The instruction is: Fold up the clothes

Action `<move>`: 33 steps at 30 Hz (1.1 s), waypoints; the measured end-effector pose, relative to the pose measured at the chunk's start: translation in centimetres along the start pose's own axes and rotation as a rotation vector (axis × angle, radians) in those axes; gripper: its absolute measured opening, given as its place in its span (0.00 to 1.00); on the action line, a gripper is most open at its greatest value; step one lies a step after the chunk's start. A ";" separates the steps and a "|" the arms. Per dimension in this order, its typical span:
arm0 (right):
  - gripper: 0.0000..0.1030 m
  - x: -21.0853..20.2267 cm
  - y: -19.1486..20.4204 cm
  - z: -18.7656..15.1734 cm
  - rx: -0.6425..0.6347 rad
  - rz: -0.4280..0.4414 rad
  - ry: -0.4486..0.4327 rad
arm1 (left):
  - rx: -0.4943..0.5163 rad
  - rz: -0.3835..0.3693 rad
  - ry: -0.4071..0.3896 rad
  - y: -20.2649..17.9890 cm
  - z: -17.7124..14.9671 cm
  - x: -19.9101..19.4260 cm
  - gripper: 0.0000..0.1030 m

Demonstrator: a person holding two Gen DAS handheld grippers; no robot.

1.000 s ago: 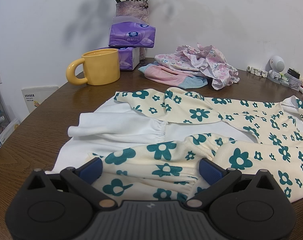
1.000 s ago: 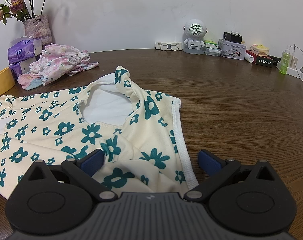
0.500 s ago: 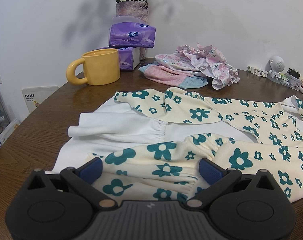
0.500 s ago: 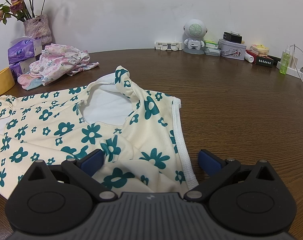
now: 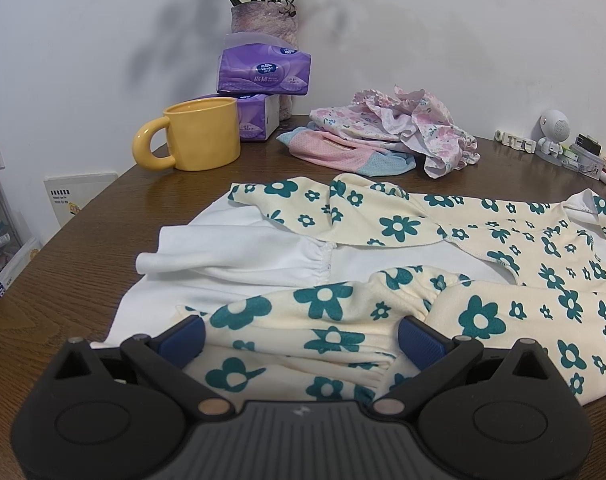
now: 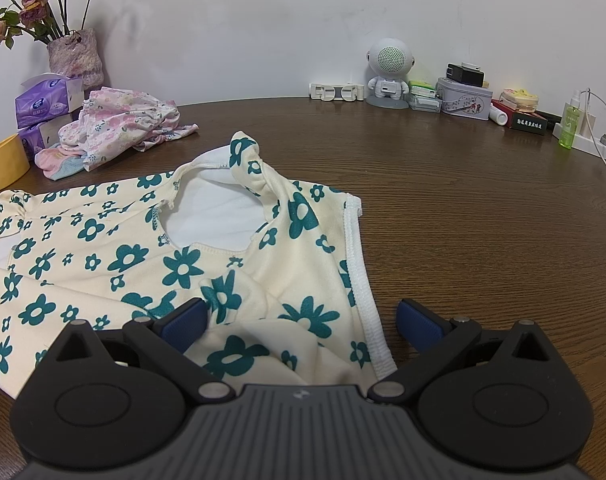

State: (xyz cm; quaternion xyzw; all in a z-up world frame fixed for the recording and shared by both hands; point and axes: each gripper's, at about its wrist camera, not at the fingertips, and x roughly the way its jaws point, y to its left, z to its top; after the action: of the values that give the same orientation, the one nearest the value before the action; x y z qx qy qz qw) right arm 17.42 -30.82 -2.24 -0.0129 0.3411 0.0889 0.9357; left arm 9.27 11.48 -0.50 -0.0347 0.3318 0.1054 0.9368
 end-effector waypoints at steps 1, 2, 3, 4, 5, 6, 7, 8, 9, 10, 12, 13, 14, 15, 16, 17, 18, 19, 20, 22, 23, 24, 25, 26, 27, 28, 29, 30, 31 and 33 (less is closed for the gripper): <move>0.99 0.0 0.0 0.0 0.000 0.000 0.000 | 0.000 0.000 0.000 0.0 0.0 0.0 1.00; 0.99 0.0 0.0 0.0 0.000 0.000 0.000 | -0.001 0.001 0.000 0.0 0.0 0.0 1.00; 0.99 0.0 0.0 0.0 -0.001 -0.001 0.000 | 0.000 0.001 0.000 0.0 0.0 0.0 1.00; 0.99 0.0 0.0 0.0 -0.001 -0.002 0.001 | 0.000 0.002 0.000 0.0 0.0 0.0 1.00; 0.99 0.0 0.0 0.0 -0.002 -0.002 0.001 | 0.000 0.003 0.000 0.0 0.0 0.0 1.00; 0.99 0.0 0.0 0.0 -0.002 -0.002 0.001 | 0.000 0.003 0.001 0.0 0.0 0.0 1.00; 0.99 0.0 0.0 0.0 -0.002 -0.002 0.001 | 0.000 0.004 0.001 0.0 0.0 0.0 1.00; 0.99 0.0 0.0 0.0 -0.002 -0.002 0.001 | 0.000 0.004 0.001 -0.1 0.0 0.0 1.00; 0.99 0.0 0.0 0.0 -0.002 -0.003 0.001 | 0.000 0.004 0.001 -0.1 0.0 0.0 1.00; 0.99 0.0 0.1 0.0 -0.001 -0.004 0.001 | 0.000 0.004 0.001 -0.1 0.0 0.0 1.00; 0.99 0.1 0.1 0.0 0.000 -0.007 0.001 | 0.001 0.004 0.001 -0.1 0.0 0.0 1.00; 0.99 0.1 0.1 0.0 0.000 -0.009 0.002 | 0.001 0.004 0.001 -0.1 0.0 0.1 1.00; 0.99 0.1 0.1 0.1 0.000 -0.010 0.002 | 0.001 0.004 0.001 -0.1 0.0 0.1 1.00; 0.99 0.1 0.1 0.1 -0.001 -0.011 0.002 | 0.000 0.003 0.000 -0.1 0.0 0.1 1.00; 0.99 0.1 0.2 0.1 -0.001 -0.012 0.002 | -0.001 0.001 -0.001 0.0 0.0 0.0 1.00; 0.99 0.1 0.2 0.1 -0.001 -0.013 0.002 | -0.001 0.000 -0.001 0.0 0.0 0.0 1.00; 0.99 0.1 0.2 0.1 0.000 -0.013 0.001 | -0.002 -0.001 -0.002 0.0 0.1 0.0 1.00; 1.00 0.1 0.1 0.1 0.001 -0.011 0.001 | -0.002 -0.004 -0.003 0.1 0.1 0.0 1.00; 1.00 0.0 0.0 0.1 0.001 -0.010 0.002 | 0.000 -0.004 -0.007 0.2 0.2 -0.2 0.99; 1.00 -0.9 0.0 0.4 -0.001 -0.021 -0.021 | 0.017 0.003 -0.035 0.3 0.5 -1.0 0.99; 1.00 -1.4 0.1 0.5 -0.002 -0.027 -0.035 | 0.028 0.005 -0.054 0.2 0.7 -1.5 0.99; 1.00 -1.9 0.1 0.6 -0.004 -0.034 -0.049 | 0.041 -0.001 -0.077 0.0 1.0 -2.2 1.00; 1.00 -2.5 0.1 0.7 -0.005 -0.040 -0.063 | 0.054 -0.010 -0.100 -0.2 1.3 -2.9 1.00; 1.00 -3.1 0.4 0.9 -0.018 -0.044 -0.082 | 0.067 -0.018 -0.123 -0.5 1.7 -3.6 1.00; 1.00 -3.9 0.9 1.0 -0.037 -0.047 -0.103 | 0.083 -0.037 -0.141 -1.0 1.9 -4.1 1.00; 1.00 -4.6 1.4 1.1 -0.056 -0.049 -0.125 | 0.101 -0.062 -0.156 -1.5 2.2 -4.6 1.00; 1.00 -5.2 2.0 1.2 -0.076 -0.044 -0.144 | 0.123 -0.088 -0.167 -2.2 2.4 -5.0 1.00; 1.00 -5.8 2.7 1.3 -0.097 -0.028 -0.158 | 0.148 -0.116 -0.173 -3.1 2.5 -5.0 1.00; 1.00 -6.0 3.6 1.4 -0.115 -0.001 -0.164 | 0.176 -0.142 -0.178 -4.0 2.6 -5.0 1.00; 0.99 -6.4 5.4 1.4 -0.150 0.063 -0.168 | 0.231 -0.182 -0.175 -6.1 2.6 -4.6 0.99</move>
State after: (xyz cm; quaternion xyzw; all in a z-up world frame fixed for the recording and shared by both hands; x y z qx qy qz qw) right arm 12.58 -26.37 3.17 -0.0646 0.2541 0.1441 0.9542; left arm 8.70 5.12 4.41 0.0527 0.2542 -0.0163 0.9656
